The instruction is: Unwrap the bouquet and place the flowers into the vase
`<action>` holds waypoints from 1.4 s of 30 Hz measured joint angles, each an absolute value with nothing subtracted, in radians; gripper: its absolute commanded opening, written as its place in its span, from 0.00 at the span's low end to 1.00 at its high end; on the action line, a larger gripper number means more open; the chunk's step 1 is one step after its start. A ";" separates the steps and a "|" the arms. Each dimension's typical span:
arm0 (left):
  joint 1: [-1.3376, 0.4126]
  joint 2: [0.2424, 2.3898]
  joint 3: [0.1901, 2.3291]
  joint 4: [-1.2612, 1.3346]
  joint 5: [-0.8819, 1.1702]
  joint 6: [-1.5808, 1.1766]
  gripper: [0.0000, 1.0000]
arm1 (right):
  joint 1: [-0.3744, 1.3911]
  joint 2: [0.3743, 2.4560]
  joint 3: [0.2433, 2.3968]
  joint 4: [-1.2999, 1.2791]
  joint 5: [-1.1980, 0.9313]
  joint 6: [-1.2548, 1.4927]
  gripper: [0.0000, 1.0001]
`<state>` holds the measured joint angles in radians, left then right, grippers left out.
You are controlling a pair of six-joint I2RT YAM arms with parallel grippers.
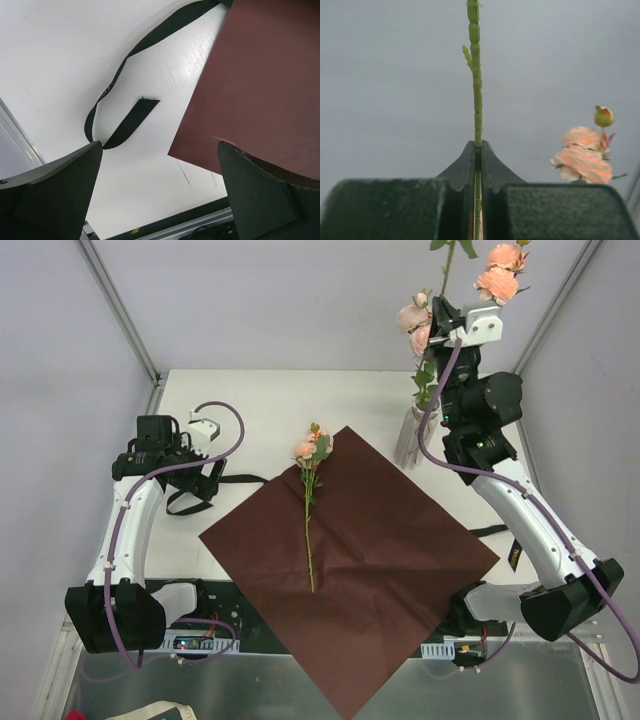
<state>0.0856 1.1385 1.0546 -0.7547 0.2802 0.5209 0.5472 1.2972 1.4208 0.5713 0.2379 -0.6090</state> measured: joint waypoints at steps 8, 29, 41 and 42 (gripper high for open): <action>0.094 1.144 1.069 -0.756 0.280 0.521 0.99 | 0.434 1.275 1.322 0.646 0.331 -0.577 0.01; 0.094 1.164 1.088 -0.757 0.280 0.525 0.99 | 0.343 1.273 1.155 0.612 0.376 -0.373 0.52; 0.094 1.164 1.088 -0.757 0.280 0.526 0.99 | 0.463 1.221 1.106 0.466 0.493 -0.360 0.59; 0.094 1.164 1.088 -0.757 0.280 0.526 0.99 | 0.488 1.209 1.104 0.447 0.499 -0.360 0.60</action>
